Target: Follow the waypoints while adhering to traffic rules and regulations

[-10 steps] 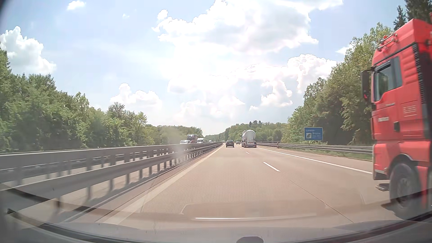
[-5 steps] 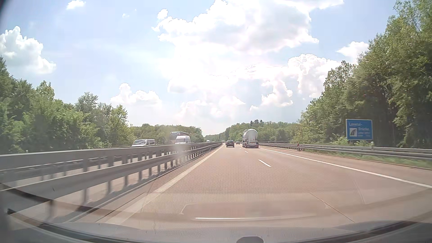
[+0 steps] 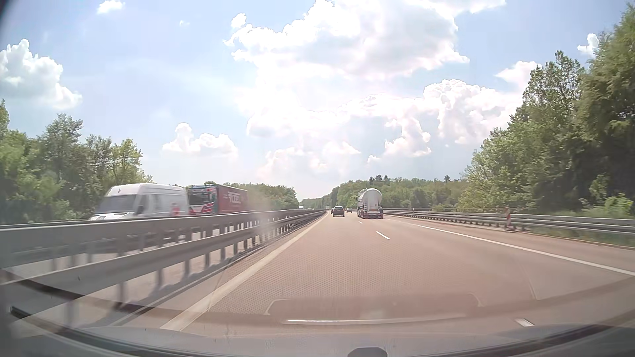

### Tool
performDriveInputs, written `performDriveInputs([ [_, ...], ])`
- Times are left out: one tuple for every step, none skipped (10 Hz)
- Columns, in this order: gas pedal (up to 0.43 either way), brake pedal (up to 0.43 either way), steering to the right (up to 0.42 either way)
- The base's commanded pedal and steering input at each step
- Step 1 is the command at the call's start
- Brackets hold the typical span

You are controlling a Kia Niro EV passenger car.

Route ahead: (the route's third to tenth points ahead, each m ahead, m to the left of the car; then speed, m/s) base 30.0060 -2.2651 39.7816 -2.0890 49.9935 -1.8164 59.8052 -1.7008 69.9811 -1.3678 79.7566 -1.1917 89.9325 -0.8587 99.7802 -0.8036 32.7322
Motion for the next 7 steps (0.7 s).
performDriveInputs([
  [0.398, 0.0, -0.001],
  [0.398, 0.0, -0.001],
  [0.398, 0.0, -0.001],
  [0.398, 0.0, -0.001],
  [0.398, 0.0, -0.001],
  [0.398, 0.0, -0.001],
  [0.398, 0.0, -0.001],
])
